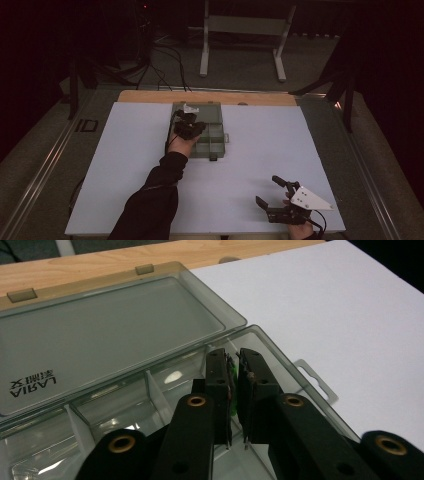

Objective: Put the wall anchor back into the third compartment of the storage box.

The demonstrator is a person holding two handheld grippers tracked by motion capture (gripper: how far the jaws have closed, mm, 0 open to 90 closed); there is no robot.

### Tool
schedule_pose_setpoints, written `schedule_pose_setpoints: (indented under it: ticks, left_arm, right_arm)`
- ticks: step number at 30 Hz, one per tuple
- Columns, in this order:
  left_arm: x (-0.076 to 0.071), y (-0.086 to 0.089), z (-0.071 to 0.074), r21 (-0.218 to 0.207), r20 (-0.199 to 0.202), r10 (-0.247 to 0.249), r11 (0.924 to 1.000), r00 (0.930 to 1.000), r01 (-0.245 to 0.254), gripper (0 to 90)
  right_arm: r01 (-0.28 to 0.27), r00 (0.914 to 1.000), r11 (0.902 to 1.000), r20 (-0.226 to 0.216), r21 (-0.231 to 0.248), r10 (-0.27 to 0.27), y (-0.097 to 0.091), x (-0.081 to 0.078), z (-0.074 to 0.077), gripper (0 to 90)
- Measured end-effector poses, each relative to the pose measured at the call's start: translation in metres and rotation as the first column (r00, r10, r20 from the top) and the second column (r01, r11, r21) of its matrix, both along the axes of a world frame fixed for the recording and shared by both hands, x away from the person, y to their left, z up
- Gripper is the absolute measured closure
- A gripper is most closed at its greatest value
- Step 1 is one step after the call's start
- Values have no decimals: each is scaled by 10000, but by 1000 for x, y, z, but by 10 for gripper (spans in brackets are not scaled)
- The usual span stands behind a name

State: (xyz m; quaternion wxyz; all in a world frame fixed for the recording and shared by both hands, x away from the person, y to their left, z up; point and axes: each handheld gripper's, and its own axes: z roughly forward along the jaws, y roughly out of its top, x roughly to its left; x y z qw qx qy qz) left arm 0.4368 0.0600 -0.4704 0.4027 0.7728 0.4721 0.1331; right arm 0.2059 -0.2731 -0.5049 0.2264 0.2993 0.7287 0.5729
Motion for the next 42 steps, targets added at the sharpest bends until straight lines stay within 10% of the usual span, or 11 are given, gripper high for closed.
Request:
schedule_pose_setpoints:
  ticks: [17, 42]
  left_arm:
    - [10, -8, -9, 451, -584, 109, 9989, 9982, -83, 755]
    - [-26, 4, 28, 112, -171, -948, 9954, 9954, 950, 141]
  right_arm:
    - [23, 10000, 10000, 20, 51, -23, -2, 0, 0, 112]
    - [145, 9999, 9999, -15, 0, -145, -5, 2, -2, 112]
